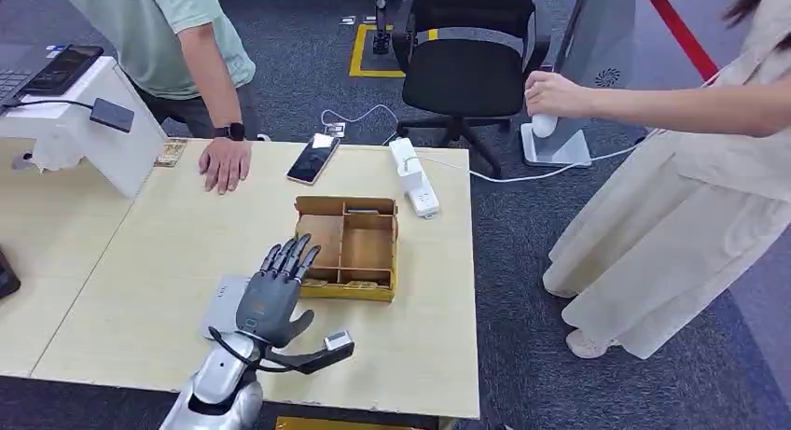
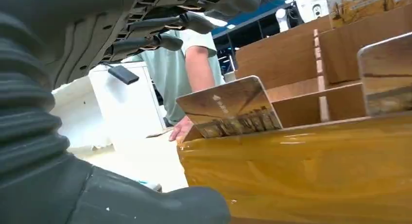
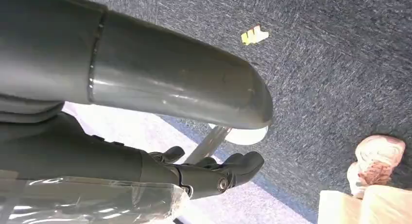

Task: Pass the card to the sensor for recognition and then transmit it.

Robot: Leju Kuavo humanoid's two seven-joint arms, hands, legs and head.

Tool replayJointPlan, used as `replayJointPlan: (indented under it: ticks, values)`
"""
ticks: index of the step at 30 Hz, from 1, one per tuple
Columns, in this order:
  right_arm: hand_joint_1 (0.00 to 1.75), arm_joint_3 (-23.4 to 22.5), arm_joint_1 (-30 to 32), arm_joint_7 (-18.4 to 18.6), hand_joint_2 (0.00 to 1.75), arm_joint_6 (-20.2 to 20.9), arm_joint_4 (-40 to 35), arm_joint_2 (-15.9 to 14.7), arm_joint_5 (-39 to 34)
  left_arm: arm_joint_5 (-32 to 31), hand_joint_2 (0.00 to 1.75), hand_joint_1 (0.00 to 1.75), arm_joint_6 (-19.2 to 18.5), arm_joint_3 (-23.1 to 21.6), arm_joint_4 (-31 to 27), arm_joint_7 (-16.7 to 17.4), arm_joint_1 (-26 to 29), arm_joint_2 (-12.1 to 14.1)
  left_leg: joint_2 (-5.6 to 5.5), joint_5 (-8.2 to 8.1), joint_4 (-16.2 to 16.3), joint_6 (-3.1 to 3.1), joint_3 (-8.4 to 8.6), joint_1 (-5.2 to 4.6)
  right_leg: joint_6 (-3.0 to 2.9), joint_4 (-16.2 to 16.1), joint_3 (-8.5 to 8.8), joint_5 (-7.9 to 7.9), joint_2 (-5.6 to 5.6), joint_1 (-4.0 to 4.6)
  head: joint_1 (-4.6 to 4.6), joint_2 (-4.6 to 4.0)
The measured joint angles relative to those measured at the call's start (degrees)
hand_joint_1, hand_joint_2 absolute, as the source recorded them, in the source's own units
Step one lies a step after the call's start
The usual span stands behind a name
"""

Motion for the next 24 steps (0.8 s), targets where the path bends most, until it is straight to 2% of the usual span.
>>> replayJointPlan:
  ticks: [14,24]
  values:
    - [0.0,0.0,0.25,0.2,0.0,0.44,-0.15,0.0,0.0,0.28,1.75,0.0,0.42,0.94,0.11,-0.02,-0.57,1.16,0.0,0.0,0.0,0.0,-0.01,0.0,0.0,0.0,0.0,0.0,0.0,0.0,0.0,-0.02]
    - [0.0,0.0,0.23,-0.17,0.0,0.52,-0.33,0.0,0.0,2.12,1.75,0.0,-0.79,0.94,0.07,-1.27,-0.46,0.04,0.0,0.0,0.0,0.0,-0.01,0.0,0.0,0.0,0.0,0.0,0.0,0.0,0.0,0.0]
